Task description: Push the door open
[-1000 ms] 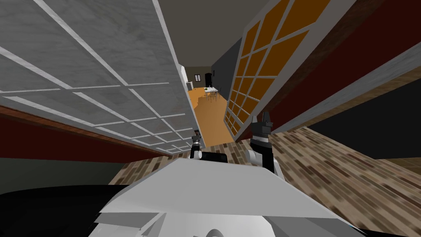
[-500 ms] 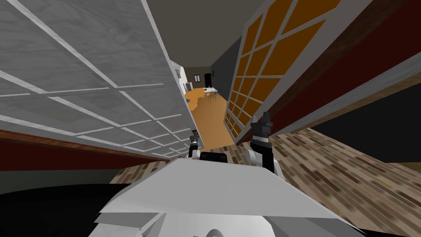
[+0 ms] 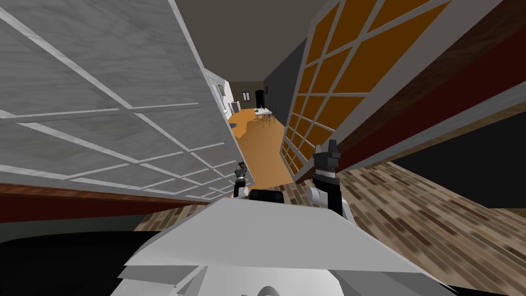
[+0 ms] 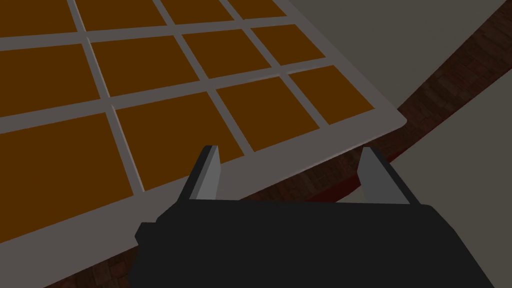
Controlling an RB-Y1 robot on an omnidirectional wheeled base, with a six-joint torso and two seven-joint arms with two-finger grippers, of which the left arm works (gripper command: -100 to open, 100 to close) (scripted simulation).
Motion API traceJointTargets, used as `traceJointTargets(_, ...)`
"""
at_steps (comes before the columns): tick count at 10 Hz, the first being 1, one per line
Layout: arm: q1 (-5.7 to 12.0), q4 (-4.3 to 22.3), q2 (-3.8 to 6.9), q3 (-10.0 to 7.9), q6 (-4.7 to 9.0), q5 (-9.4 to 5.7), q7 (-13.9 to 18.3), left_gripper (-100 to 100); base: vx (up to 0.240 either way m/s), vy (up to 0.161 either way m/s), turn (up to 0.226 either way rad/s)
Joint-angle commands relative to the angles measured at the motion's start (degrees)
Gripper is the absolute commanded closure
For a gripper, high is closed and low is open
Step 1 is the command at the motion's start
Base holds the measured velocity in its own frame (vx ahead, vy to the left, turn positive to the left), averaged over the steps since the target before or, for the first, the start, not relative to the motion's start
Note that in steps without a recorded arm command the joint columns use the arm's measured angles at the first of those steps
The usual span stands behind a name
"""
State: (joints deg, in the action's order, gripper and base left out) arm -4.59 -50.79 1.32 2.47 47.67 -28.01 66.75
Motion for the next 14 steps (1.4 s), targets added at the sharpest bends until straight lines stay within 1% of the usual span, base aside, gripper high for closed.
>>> traceJointTargets(1, 1.89, 2.9, 1.45, -1.15, 1.85, -0.53, 0.9, 100, 0.074, 0.009, 0.005)
traceJointTargets(2, 1.89, 3.0, 1.45, -1.15, 1.85, -0.53, 0.9, 100, 0.027, 0.018, -0.008)
traceJointTargets(5, 2.51, 3.5, 1.95, -3.34, 2.40, -1.88, 0.1, 100, 0.110, 0.004, 0.002)
traceJointTargets(6, 2.64, 3.6, 2.02, -3.79, 2.51, -2.16, -0.1, 100, 0.156, 0.015, 0.042)
traceJointTargets(8, 2.90, 3.8, 2.05, -4.71, 2.74, -2.73, -0.4, 100, 0.116, 0.001, 0.023)
traceJointTargets(9, 2.90, 3.8, 2.05, -4.71, 2.74, -2.73, -0.4, 100, 0.073, 0.004, -0.021)
traceJointTargets(10, 3.16, 4.1, 2.05, -5.64, 2.97, -3.30, -0.8, 100, 0.104, 0.006, -0.019)
traceJointTargets(14, 3.69, 4.5, 1.76, -7.49, 3.44, -4.45, -1.5, 100, 0.096, 0.002, 0.024)
